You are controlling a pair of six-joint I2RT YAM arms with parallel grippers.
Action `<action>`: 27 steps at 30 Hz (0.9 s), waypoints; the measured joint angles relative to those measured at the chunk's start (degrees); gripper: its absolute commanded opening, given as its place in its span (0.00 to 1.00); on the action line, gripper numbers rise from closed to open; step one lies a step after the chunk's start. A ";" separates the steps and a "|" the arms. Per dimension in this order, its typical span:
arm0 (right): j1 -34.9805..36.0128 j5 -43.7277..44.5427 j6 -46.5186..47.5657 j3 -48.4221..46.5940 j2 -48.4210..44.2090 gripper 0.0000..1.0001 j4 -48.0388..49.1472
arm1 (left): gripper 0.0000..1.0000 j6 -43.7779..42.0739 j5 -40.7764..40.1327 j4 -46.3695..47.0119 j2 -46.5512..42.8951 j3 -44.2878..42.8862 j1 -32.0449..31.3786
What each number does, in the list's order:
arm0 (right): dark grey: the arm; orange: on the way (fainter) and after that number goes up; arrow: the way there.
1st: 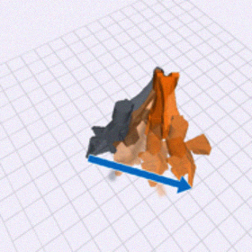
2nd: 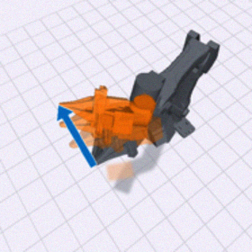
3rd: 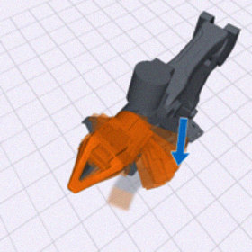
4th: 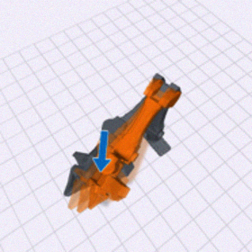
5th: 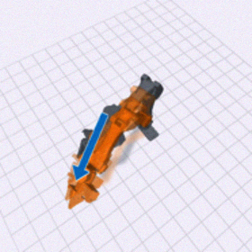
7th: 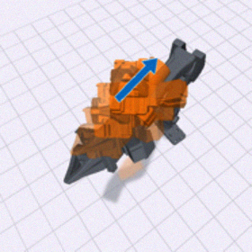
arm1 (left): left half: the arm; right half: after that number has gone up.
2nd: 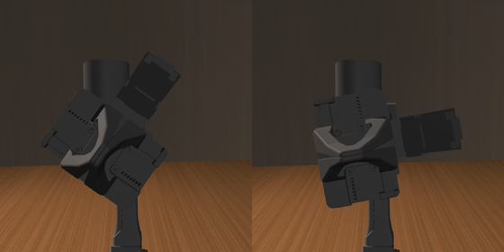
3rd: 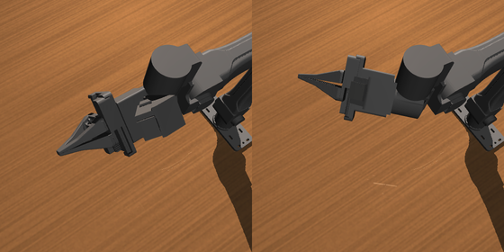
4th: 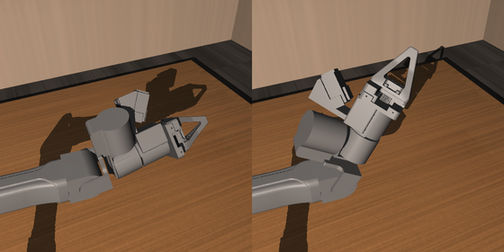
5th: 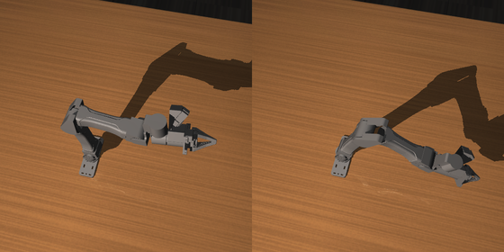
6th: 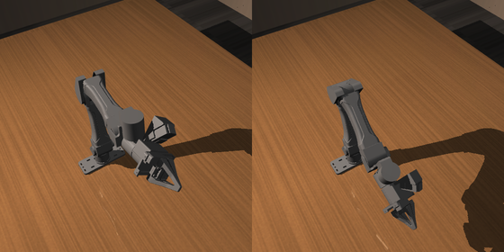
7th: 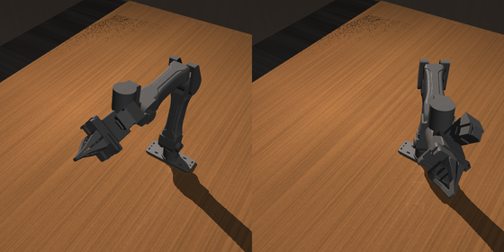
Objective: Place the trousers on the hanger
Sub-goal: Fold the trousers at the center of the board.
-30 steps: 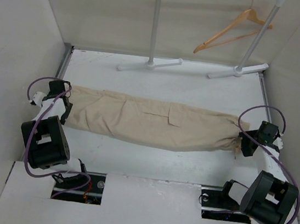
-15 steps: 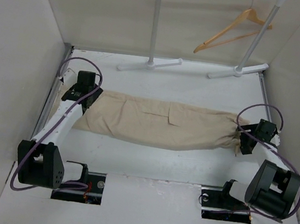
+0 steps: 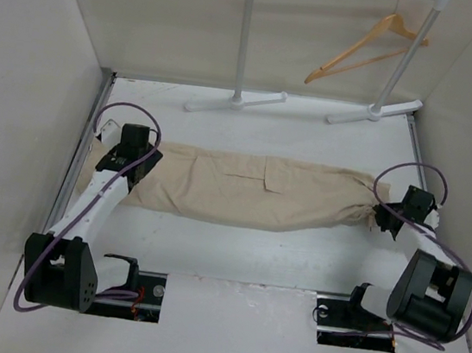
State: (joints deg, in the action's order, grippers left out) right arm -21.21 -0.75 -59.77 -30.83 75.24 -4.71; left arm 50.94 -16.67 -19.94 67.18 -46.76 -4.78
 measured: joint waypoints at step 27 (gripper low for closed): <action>35.08 16.17 18.67 -46.18 -22.10 0.08 -27.10 | 0.57 0.09 0.63 -5.70 2.21 -16.24 -19.39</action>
State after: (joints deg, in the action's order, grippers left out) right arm 13.87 15.42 -41.10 -77.01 53.15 -31.81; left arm 51.03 -16.03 -25.65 69.38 -63.00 -24.16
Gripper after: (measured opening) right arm 0.202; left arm 0.569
